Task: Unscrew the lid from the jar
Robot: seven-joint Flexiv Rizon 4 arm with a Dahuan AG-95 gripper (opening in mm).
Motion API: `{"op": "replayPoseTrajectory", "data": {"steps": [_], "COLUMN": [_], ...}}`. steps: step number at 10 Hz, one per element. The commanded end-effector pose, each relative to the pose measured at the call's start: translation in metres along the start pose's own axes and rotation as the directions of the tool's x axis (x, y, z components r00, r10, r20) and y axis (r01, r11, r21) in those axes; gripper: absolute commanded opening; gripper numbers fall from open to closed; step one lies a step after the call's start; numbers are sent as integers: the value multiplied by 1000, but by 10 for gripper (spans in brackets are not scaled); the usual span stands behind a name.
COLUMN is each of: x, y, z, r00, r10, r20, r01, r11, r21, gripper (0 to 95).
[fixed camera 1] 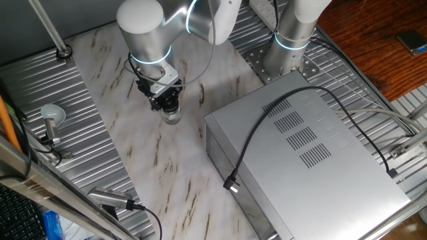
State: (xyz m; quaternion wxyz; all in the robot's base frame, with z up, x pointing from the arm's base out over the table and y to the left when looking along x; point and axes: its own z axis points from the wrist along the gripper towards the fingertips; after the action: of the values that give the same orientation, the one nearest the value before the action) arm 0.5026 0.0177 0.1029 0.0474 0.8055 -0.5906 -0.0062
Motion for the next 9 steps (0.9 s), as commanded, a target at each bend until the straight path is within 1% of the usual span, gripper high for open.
{"op": "replayPoseTrajectory", "data": {"steps": [1,5,9], "x": [0,0,0], "y": [0,0,0], "z": [-1,-2,-2], "r00": [1000,1000,1000], "r10": [-2,-3,-8], "r20": [-2,2,-2], "r01": [2,3,8], "r11": [1000,1000,1000], "r21": [0,1,4], "gripper": [380,380,380]}}
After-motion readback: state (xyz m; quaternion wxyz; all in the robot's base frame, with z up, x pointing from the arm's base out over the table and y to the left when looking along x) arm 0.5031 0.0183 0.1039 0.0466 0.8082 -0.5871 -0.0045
